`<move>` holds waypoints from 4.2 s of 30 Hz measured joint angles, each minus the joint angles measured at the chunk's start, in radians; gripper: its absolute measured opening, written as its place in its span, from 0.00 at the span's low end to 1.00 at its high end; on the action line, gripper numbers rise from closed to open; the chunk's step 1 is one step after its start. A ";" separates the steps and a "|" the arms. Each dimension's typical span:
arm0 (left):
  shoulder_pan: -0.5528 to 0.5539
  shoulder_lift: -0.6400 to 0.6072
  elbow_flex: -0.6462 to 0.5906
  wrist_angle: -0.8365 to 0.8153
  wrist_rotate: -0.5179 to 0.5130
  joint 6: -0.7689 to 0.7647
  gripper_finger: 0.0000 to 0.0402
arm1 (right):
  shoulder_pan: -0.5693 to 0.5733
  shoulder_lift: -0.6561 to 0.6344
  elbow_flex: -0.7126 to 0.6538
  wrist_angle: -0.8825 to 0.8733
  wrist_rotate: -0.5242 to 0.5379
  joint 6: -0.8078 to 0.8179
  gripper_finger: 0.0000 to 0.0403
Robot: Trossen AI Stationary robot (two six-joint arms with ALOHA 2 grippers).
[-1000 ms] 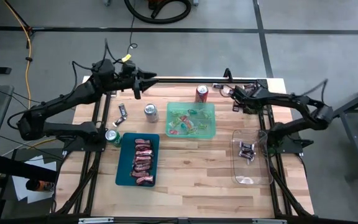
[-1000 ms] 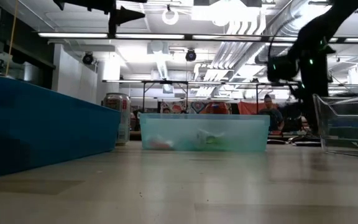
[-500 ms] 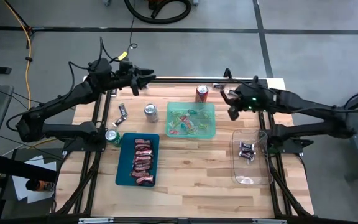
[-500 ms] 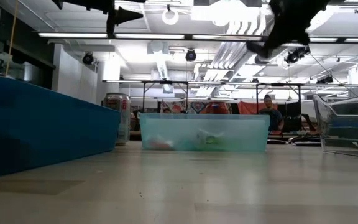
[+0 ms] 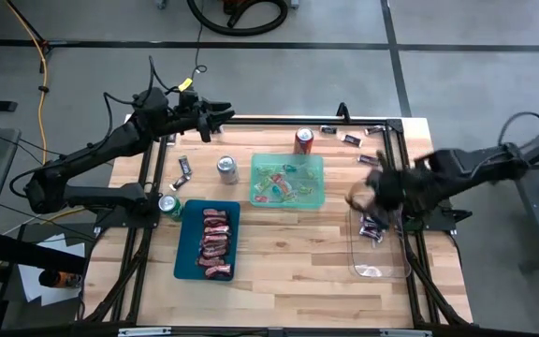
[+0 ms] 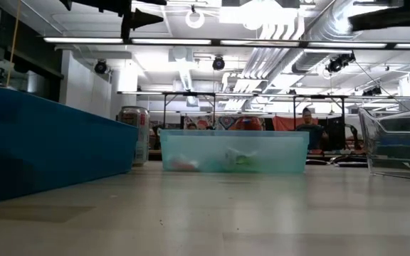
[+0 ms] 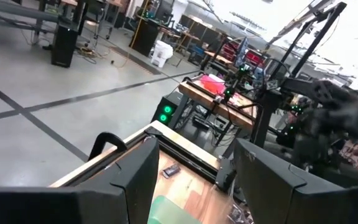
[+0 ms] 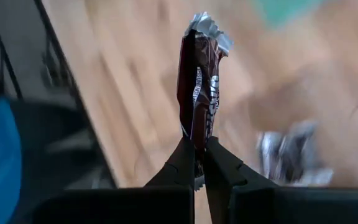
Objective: Organize candy in baskets
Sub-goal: Put the white brown chocolate into the transparent bin
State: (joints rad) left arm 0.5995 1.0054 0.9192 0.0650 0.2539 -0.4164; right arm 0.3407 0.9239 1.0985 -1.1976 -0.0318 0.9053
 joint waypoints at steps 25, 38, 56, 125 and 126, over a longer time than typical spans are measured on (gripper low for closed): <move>0.000 0.000 0.000 -0.001 -0.004 0.026 0.49 | 0.383 0.069 -0.562 0.342 -0.102 0.508 0.00; 0.000 0.000 0.001 -0.001 -0.004 0.027 0.49 | 0.274 0.246 -0.563 0.338 -0.169 0.294 0.00; 0.000 0.001 0.001 -0.053 -0.008 0.053 0.49 | 0.248 0.303 -0.479 0.113 0.057 0.134 0.00; 0.031 -0.038 -0.047 -0.861 -0.503 -0.105 0.49 | -0.558 0.367 0.175 0.470 0.348 -0.158 0.44; 0.031 -0.035 -0.071 -0.879 -0.544 -0.161 0.49 | -0.573 0.376 0.175 0.470 0.321 -0.166 0.44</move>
State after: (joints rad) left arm 0.6300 0.9707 0.8481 -0.8135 -0.2905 -0.5773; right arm -0.2321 1.3003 1.2731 -0.7278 0.2888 0.7394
